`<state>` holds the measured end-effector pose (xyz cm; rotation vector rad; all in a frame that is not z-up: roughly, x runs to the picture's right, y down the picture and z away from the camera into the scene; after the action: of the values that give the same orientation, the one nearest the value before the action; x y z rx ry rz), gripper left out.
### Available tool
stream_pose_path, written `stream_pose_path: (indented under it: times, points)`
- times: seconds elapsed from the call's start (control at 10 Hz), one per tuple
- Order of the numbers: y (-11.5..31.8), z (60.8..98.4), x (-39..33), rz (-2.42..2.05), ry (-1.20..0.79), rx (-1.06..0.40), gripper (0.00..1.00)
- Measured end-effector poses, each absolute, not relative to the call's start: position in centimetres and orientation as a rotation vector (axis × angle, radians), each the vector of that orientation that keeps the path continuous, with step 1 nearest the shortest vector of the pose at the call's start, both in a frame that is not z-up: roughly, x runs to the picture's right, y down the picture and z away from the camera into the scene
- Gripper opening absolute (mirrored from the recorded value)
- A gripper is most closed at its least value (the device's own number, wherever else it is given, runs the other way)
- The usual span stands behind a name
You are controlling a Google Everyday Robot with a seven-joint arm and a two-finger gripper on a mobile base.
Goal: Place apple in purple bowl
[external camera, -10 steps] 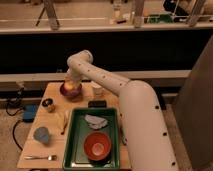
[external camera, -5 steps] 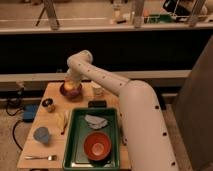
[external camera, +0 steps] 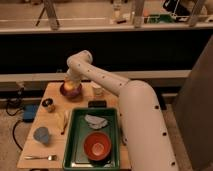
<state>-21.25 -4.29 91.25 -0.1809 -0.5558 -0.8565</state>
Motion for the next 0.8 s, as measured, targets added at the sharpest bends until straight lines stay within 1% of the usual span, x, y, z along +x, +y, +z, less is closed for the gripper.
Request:
stream_pose_path:
  times: [0.2, 0.3, 0.5, 0.6, 0.7, 0.8]
  points:
    - [-4.33, 91.19, -21.24, -0.857, -0.553, -0.175, 0.33]
    - [-4.37, 91.17, -21.23, -0.854, -0.552, -0.174, 0.45]
    - [-4.42, 91.19, -21.19, -0.85, -0.549, -0.177, 0.63]
    - [-4.49, 91.2, -21.12, -0.848, -0.548, -0.179, 0.74]
    - [-4.57, 91.18, -21.12, -0.845, -0.549, -0.18, 0.79]
    - [-4.54, 91.22, -21.13, -0.844, -0.55, -0.183, 0.8]
